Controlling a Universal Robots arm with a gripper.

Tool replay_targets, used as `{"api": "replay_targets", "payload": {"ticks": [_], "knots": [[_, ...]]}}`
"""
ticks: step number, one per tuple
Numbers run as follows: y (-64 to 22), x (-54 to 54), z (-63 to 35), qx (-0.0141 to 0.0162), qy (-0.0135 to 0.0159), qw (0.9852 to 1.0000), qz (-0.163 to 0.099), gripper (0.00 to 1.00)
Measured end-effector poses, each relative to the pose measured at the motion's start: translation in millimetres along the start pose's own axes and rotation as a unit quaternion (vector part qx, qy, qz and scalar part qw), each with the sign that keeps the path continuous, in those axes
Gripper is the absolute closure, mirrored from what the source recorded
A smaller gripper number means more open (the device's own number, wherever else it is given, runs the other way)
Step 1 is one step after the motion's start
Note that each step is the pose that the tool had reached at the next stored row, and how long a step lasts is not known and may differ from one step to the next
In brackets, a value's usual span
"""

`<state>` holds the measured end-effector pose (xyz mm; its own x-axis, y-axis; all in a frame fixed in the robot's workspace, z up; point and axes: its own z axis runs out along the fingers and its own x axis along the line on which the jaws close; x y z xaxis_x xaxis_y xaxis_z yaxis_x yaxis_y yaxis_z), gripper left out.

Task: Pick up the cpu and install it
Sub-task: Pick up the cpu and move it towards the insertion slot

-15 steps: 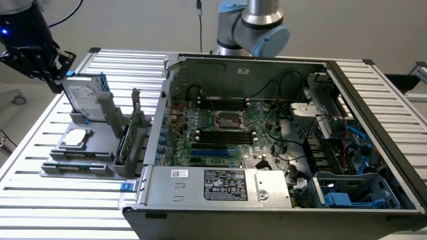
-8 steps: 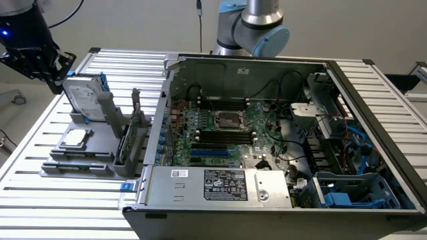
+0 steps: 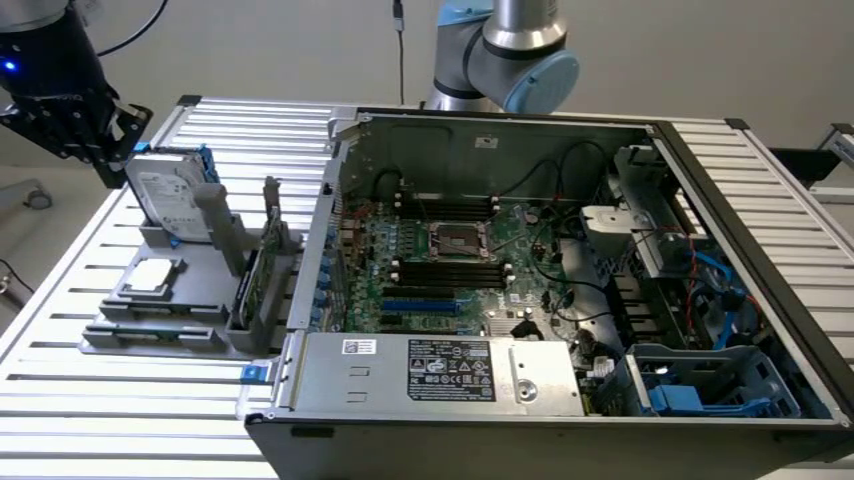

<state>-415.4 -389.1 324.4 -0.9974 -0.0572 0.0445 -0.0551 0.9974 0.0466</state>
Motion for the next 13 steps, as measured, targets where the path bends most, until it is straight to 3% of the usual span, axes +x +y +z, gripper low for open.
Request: {"api": "replay_targets", "payload": {"ticks": [1,3,4,7,10,12,13], "knots": [[0.0,0.0,0.0,0.0000,0.0000,1.0000,0.000,0.88],[0.0,0.0,0.0,0.0000,0.0001,1.0000,0.000,0.76],[0.0,0.0,0.0,0.0000,0.0003,1.0000,0.000,0.76],[0.0,0.0,1.4,-0.0001,0.0013,1.0000,0.000,0.58],[-0.4,-0.1,6.6,-0.0002,0.0013,1.0000,0.002,0.53],[-0.7,0.0,10.1,-0.0005,0.0008,1.0000,0.010,0.40],[-0.8,0.0,12.0,-0.0007,0.0006,0.9999,0.015,0.40]]}}
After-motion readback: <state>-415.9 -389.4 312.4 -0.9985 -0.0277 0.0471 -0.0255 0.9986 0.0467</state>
